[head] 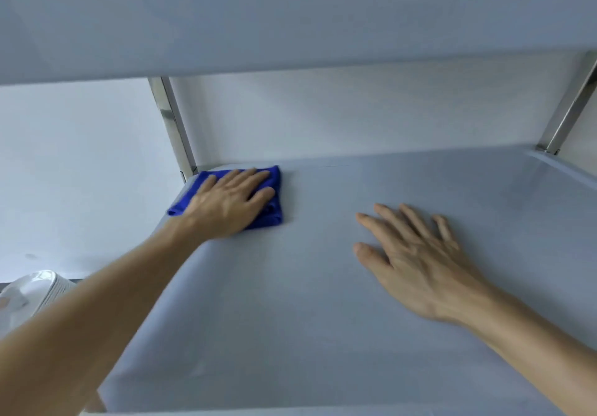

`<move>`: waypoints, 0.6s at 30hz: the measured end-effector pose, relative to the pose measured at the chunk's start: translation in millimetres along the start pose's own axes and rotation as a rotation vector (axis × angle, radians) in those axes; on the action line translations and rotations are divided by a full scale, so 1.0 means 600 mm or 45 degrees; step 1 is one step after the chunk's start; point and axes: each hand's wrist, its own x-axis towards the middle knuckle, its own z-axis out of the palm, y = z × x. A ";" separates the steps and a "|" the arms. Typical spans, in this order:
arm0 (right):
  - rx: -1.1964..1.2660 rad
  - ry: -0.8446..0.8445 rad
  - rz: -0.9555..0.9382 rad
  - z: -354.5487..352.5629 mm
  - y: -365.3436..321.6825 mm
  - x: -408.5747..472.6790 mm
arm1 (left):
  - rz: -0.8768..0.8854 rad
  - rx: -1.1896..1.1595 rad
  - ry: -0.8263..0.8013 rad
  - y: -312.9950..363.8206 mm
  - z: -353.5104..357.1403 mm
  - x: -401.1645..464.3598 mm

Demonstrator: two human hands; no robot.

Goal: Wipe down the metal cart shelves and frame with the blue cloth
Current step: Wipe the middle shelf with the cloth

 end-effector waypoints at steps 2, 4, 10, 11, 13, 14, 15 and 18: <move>0.004 0.024 -0.002 0.004 0.001 0.003 | -0.182 0.041 0.022 -0.030 0.002 0.025; 0.013 0.024 0.002 0.005 0.004 0.006 | -0.320 -0.052 0.031 -0.033 0.008 0.047; 0.035 0.013 -0.005 0.001 0.004 0.004 | -0.303 -0.147 -0.003 0.018 0.010 0.038; 0.036 0.009 -0.009 0.000 0.004 0.004 | -0.254 -0.128 -0.028 0.027 0.007 0.023; 0.037 0.013 -0.016 -0.002 0.005 0.004 | -0.150 -0.062 -0.088 0.049 0.000 -0.012; 0.036 0.017 -0.018 -0.002 0.006 0.003 | -0.096 -0.035 -0.117 0.061 -0.004 -0.034; 0.035 0.021 -0.020 -0.001 0.006 0.003 | -0.057 -0.030 -0.128 0.072 -0.007 -0.057; 0.049 0.024 -0.026 0.001 0.006 0.003 | 0.072 -0.069 -0.111 0.095 -0.008 -0.139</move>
